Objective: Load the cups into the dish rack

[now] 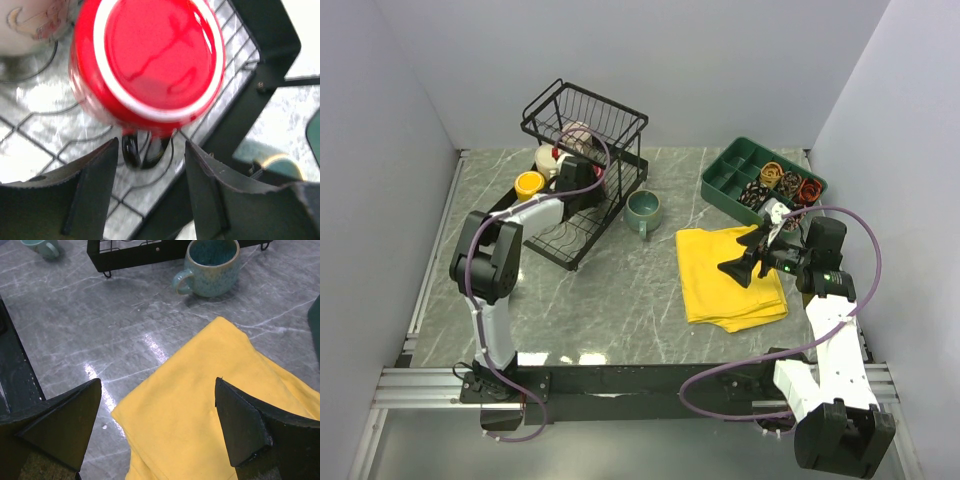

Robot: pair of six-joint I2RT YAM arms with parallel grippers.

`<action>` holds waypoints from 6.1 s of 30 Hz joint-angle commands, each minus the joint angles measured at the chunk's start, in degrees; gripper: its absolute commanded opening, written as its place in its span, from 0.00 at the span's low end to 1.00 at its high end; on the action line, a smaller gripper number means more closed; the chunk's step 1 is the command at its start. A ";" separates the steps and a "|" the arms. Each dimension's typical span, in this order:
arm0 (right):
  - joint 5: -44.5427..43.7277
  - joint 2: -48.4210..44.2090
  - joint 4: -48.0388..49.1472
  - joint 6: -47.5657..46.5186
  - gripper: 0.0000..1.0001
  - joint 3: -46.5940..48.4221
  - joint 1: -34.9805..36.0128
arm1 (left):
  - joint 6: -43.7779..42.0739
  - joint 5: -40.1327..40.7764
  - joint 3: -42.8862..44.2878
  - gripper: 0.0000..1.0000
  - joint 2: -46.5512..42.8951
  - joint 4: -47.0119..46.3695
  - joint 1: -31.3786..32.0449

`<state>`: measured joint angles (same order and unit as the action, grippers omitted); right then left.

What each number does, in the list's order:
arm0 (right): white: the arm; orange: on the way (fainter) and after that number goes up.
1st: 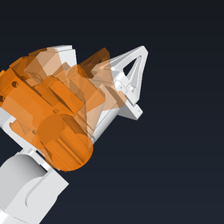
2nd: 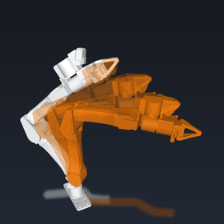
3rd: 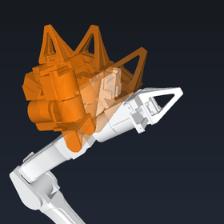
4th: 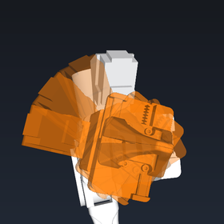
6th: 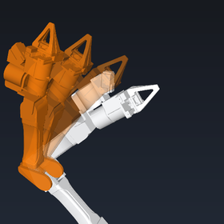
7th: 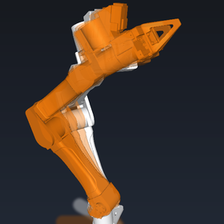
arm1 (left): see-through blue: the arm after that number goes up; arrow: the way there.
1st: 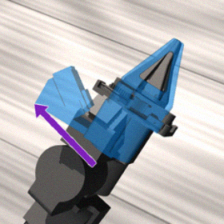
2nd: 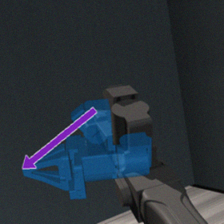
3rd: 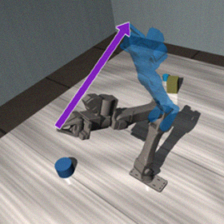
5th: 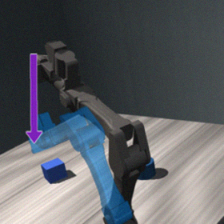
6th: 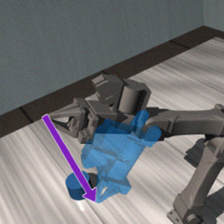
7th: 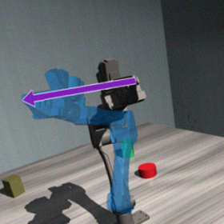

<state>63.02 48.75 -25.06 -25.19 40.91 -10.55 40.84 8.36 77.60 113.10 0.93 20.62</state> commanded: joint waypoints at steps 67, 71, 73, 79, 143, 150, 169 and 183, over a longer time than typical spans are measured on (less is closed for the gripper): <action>-53.27 57.23 -7.02 34.85 0.99 57.24 33.75 | 8.47 -7.22 -44.90 0.96 -95.86 20.78 0.21; -53.96 64.44 -8.95 34.60 0.96 63.59 34.27 | 8.91 -7.04 -45.43 0.96 -96.75 20.87 0.21; -54.58 67.78 -9.48 33.81 0.93 66.04 34.63 | 9.17 -6.69 -45.44 0.96 -96.66 21.04 0.21; -54.15 75.34 -12.56 32.58 0.74 71.50 34.98 | 9.43 -6.87 -45.52 0.96 -96.31 20.78 0.21; -20.92 20.07 23.54 62.72 0.00 52.27 28.39 | 36.86 -31.39 -22.51 0.97 -45.96 -53.04 24.46; -24.08 17.43 28.92 57.36 0.00 46.20 29.79 | 37.38 -29.19 -16.88 0.93 -41.03 -52.52 26.92; -27.87 14.79 35.85 50.94 0.00 37.77 29.79 | 38.79 -30.77 -11.25 0.44 -35.40 -50.06 28.60; -24.79 12.25 39.04 49.36 0.58 31.87 29.71 | 40.98 -27.78 -21.52 0.01 -42.87 -56.91 24.56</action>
<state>35.57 64.55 6.52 27.66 72.99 18.87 77.78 -21.82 58.00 75.68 -46.70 47.97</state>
